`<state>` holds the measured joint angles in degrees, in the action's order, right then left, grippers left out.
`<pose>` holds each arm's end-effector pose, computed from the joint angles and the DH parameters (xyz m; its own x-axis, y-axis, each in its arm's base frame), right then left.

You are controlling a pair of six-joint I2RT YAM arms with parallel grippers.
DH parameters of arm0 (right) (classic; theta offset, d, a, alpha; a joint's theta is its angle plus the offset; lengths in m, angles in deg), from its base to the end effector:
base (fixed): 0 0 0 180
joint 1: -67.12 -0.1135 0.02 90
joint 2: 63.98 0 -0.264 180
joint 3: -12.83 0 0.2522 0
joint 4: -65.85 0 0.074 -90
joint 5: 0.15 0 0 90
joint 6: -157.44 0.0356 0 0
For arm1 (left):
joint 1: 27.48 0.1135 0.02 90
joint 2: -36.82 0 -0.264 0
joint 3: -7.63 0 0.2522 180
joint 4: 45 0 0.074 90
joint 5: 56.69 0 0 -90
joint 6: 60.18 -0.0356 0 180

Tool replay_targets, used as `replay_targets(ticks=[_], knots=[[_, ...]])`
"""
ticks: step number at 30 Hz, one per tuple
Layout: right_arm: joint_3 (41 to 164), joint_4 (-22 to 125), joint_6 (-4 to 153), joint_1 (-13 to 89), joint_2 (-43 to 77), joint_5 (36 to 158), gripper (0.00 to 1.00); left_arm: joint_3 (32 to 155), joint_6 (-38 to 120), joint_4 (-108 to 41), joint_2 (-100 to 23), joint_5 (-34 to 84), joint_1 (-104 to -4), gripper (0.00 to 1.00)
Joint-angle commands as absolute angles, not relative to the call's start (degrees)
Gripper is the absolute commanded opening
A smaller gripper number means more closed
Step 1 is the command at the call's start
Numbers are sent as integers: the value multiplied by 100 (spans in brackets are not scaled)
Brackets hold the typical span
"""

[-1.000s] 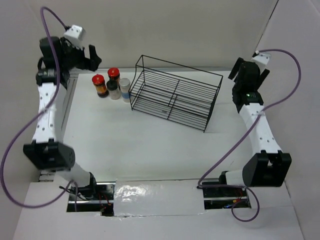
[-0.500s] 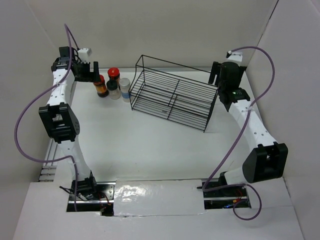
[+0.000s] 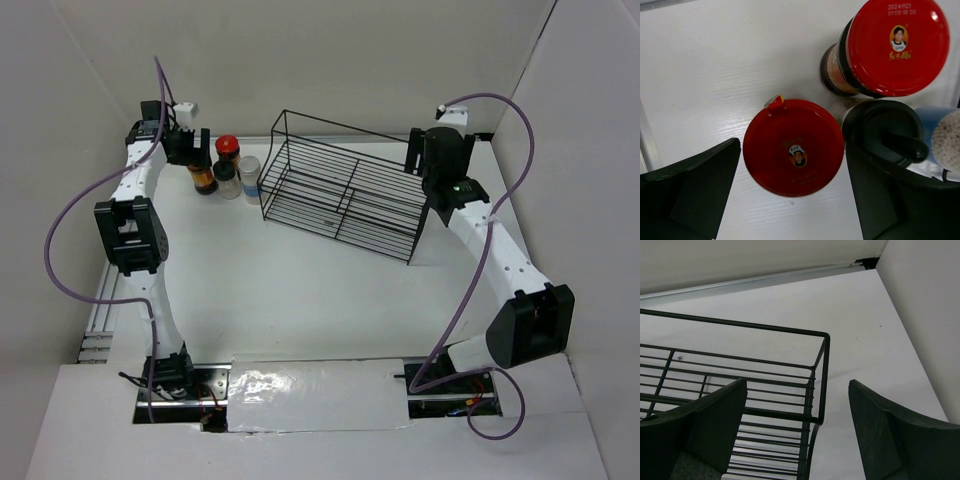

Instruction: Organize the condiment bottles

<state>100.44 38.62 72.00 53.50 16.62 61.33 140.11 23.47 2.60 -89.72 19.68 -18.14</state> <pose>0.3208 0.0602 0.3683 -0.3167 -0.0049 -0.9485 0.2545 0.9629 -0.0899 0.5038 0.0744 0.2795 -0.6501 0.0020 -0.7598 0.0884 0.9934 -0.0730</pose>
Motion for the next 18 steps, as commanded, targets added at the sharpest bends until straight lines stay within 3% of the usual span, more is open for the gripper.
replay_targets(ticks=[1,8,11,14,17,18], knots=[[10262,3759,7105,5236,1478,5917,88,14285,2174,-74,-9071,2197,-1843,99],[10227,3706,7087,5139,1468,5856,89,14163,2147,-206,-9220,2302,-1861,96],[10227,3706,7052,5095,1460,5838,89,14119,2208,-285,-9203,2250,-1861,88],[10236,3698,7043,5104,1477,5821,89,14049,2252,-338,-9133,2162,-1861,71],[10227,3706,7043,5078,1486,5777,89,14066,2305,-216,-9080,2039,-1861,41],[10227,3715,7052,5086,1477,5768,89,14074,2314,-189,-9019,2021,-1861,18]])
